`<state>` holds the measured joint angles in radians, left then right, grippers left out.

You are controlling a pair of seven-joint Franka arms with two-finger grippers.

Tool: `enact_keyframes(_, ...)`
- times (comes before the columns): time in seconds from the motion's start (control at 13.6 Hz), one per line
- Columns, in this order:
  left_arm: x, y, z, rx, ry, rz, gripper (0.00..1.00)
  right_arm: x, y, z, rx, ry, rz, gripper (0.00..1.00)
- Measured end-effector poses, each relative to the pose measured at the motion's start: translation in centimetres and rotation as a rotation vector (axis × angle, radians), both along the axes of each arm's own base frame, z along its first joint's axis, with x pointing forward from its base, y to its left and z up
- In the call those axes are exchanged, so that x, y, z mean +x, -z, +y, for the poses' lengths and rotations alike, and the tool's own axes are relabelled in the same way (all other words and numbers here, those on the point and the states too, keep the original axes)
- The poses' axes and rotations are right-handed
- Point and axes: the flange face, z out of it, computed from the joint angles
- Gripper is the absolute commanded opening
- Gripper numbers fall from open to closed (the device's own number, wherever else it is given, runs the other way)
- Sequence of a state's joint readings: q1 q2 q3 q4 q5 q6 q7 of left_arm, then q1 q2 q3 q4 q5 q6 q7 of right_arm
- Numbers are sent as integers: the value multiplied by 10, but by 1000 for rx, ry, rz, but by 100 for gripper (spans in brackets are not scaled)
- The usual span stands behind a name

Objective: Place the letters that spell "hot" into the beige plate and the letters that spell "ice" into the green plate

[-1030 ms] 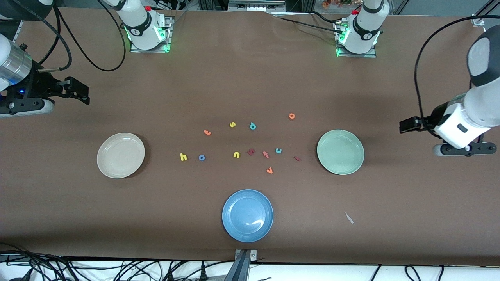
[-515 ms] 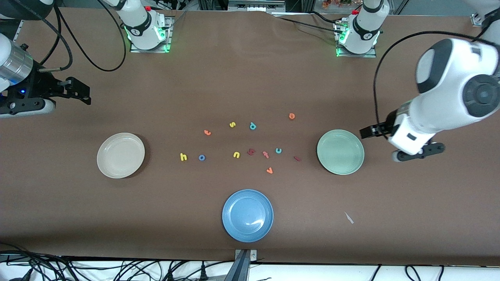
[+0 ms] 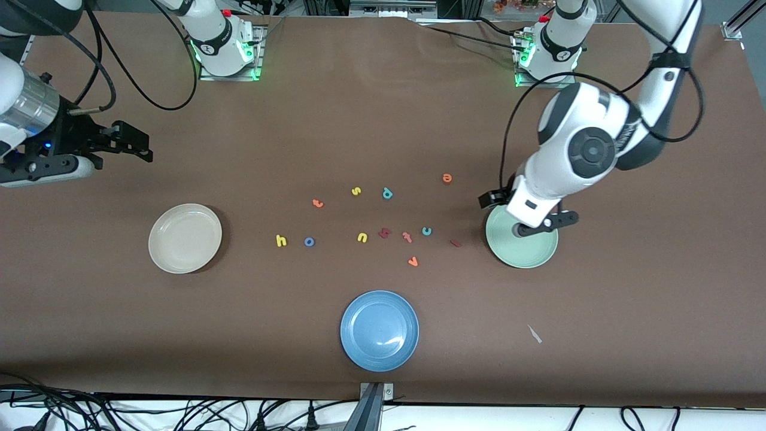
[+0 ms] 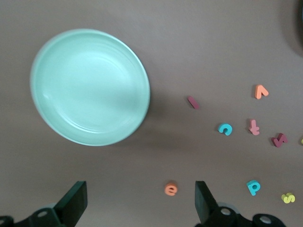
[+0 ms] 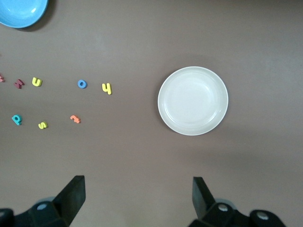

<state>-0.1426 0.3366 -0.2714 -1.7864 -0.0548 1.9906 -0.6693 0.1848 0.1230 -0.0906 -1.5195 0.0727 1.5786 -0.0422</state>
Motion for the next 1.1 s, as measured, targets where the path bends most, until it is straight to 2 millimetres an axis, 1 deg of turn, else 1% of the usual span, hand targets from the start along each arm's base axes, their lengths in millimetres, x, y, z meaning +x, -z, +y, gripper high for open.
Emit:
enact_keyframes(0.07,-10,14,-11,-7,-6,-8,100,5,12,1,-4,-1,21,100)
enact_keyframes(0.15,-21,30,-22,-13,-6,-13,100,11,29,3,-10,-3,48,100)
enact_keyframes(0.29,-43,56,-38,-20,8,-19,100,22,61,6,-21,-8,96,100)
enact_keyframes(0.44,-64,87,-50,-24,19,-26,100,30,85,13,-25,-15,121,100)
enact_keyframes(0.52,-75,104,-56,-25,19,-24,100,34,94,22,-27,-27,121,100)
enact_keyframes(0.59,-84,119,-62,-28,11,-24,97,37,102,32,-29,-42,116,100)
enact_keyframes(0.66,-91,136,-67,-32,2,-23,91,40,109,41,-30,-54,107,100)
enact_keyframes(0.74,-97,150,-72,-35,-1,-18,85,42,112,47,-29,-62,94,100)
enact_keyframes(0.81,-104,163,-76,-32,8,-6,83,44,116,51,-27,-67,84,100)
enact_keyframes(0.96,-115,182,-77,-4,52,12,73,48,129,56,-21,-88,57,100)
enact_keyframes(1.03,-121,188,-75,10,70,19,71,49,138,57,-18,-104,47,100)
enact_keyframes(1.1,-125,193,-73,21,82,25,71,50,147,57,-17,-116,42,100)
